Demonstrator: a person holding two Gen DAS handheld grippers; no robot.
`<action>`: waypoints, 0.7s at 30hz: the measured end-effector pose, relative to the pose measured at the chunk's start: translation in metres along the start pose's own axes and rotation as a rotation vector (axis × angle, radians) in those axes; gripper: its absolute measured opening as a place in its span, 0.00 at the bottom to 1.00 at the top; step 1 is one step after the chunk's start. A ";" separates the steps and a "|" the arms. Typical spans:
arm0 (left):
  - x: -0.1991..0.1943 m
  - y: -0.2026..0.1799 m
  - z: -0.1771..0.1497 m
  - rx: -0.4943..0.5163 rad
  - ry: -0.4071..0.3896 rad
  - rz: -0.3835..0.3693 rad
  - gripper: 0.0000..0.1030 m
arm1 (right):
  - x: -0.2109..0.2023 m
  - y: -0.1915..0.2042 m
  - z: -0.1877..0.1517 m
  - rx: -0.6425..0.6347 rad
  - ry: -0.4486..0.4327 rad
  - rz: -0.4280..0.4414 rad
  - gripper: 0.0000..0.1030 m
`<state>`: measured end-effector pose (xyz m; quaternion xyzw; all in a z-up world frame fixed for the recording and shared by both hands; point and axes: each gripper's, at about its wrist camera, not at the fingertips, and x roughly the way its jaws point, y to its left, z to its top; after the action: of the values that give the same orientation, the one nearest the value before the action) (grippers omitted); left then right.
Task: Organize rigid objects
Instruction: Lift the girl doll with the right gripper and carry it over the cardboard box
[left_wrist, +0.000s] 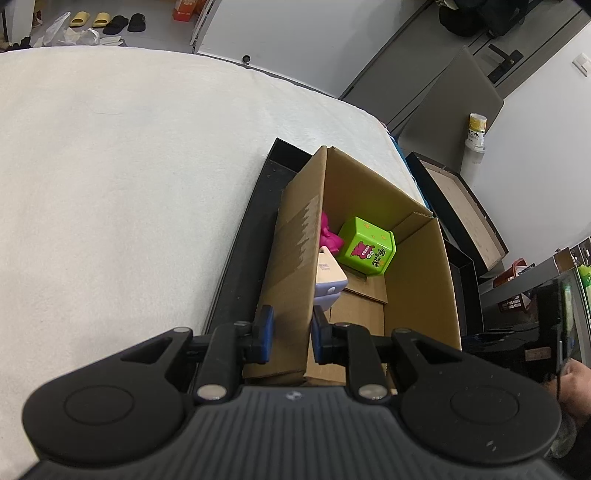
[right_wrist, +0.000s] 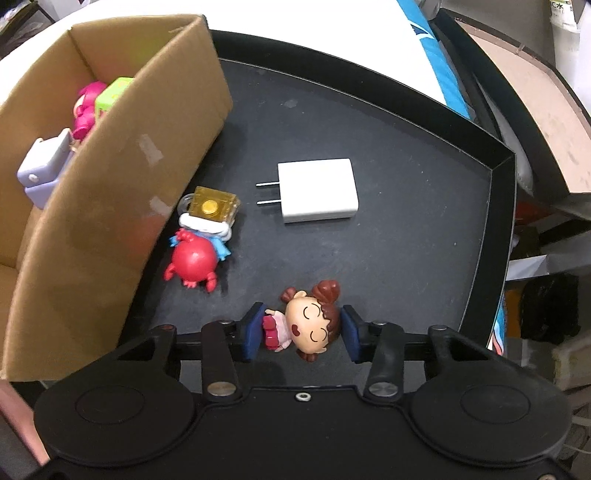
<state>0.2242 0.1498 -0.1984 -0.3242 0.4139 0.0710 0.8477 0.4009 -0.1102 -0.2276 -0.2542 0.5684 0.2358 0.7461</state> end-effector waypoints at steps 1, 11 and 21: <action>0.000 0.000 0.000 0.000 0.000 -0.001 0.19 | -0.003 0.001 -0.001 -0.003 -0.002 -0.003 0.42; -0.003 0.001 -0.002 -0.004 -0.003 -0.009 0.18 | -0.041 0.009 -0.004 -0.010 -0.016 -0.057 0.42; -0.004 0.000 -0.003 0.002 -0.005 -0.011 0.17 | -0.089 0.027 0.003 -0.039 -0.077 -0.081 0.42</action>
<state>0.2198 0.1487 -0.1961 -0.3257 0.4101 0.0666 0.8493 0.3640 -0.0930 -0.1439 -0.2820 0.5241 0.2261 0.7712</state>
